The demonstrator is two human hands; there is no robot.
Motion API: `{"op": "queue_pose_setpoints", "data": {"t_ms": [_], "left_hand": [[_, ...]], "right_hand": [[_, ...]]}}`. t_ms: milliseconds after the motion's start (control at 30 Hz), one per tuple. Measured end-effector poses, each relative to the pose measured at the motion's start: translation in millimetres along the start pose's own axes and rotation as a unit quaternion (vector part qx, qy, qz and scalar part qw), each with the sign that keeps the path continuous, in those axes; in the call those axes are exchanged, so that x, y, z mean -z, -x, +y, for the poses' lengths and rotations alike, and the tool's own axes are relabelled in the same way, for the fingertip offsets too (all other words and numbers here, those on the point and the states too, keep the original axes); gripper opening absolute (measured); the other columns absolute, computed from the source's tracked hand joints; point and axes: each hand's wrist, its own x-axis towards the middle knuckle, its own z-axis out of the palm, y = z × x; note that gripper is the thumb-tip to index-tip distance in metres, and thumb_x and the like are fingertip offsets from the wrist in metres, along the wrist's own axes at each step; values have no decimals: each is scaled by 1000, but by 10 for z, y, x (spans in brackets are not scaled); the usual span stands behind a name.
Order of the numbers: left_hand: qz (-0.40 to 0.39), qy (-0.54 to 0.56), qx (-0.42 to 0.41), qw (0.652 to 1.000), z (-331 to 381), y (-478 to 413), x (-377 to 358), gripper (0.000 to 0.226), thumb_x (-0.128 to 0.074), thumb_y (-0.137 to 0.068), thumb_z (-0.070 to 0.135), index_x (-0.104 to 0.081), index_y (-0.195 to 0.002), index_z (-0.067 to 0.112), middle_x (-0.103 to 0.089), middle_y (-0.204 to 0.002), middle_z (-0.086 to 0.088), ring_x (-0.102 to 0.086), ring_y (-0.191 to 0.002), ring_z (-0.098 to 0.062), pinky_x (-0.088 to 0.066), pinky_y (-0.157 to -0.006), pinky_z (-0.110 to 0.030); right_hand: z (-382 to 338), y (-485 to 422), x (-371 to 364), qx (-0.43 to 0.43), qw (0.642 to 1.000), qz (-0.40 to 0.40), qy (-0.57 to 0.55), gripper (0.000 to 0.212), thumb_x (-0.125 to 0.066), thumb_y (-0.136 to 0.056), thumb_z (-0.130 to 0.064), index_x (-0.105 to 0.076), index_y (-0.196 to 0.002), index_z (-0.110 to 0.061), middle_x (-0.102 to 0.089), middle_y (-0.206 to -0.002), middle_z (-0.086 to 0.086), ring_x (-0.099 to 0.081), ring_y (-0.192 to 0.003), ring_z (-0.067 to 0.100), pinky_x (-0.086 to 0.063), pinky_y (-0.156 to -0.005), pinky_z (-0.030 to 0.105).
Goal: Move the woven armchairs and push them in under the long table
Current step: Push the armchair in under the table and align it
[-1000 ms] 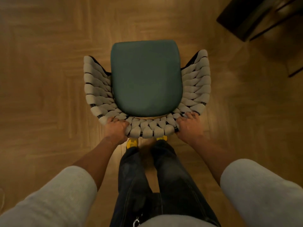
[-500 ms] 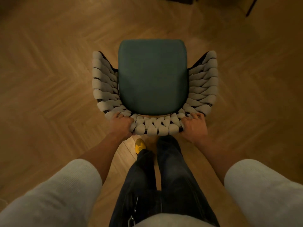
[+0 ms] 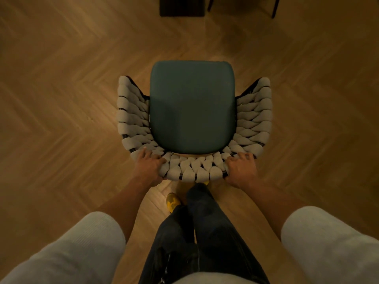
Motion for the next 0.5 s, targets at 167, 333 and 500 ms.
{"op": "queue_pose_setpoints", "data": {"t_ms": [167,333,500], "left_hand": [[-15,-10,8,1000,-116,-327,185,70,-59,-79,68,-47,-143,42,-52,-147,9,-37,-141,-27,3,-123,-55],[-27,-3,11,1000,-323,-670,428,70,-60,-80,67,-46,-144,42,-53,-146,8,-39,-139,-27,2,-123,-56],[-29,-2,10,1000,-688,-1110,785,68,-62,-79,64,-48,-142,42,-54,-145,7,-38,-139,-27,1,-122,-57]], "right_hand": [[130,-371,270,20,999,-29,11,58,-63,-80,-58,-62,-127,-24,-63,-129,0,-47,-131,30,-25,-115,53],[262,-791,609,33,998,-35,28,61,-61,-83,-62,-59,-131,-25,-62,-133,1,-47,-133,30,-25,-116,53],[282,-1320,970,33,999,-37,19,61,-60,-81,-61,-59,-131,-26,-63,-131,0,-46,-132,29,-22,-117,51]]}}
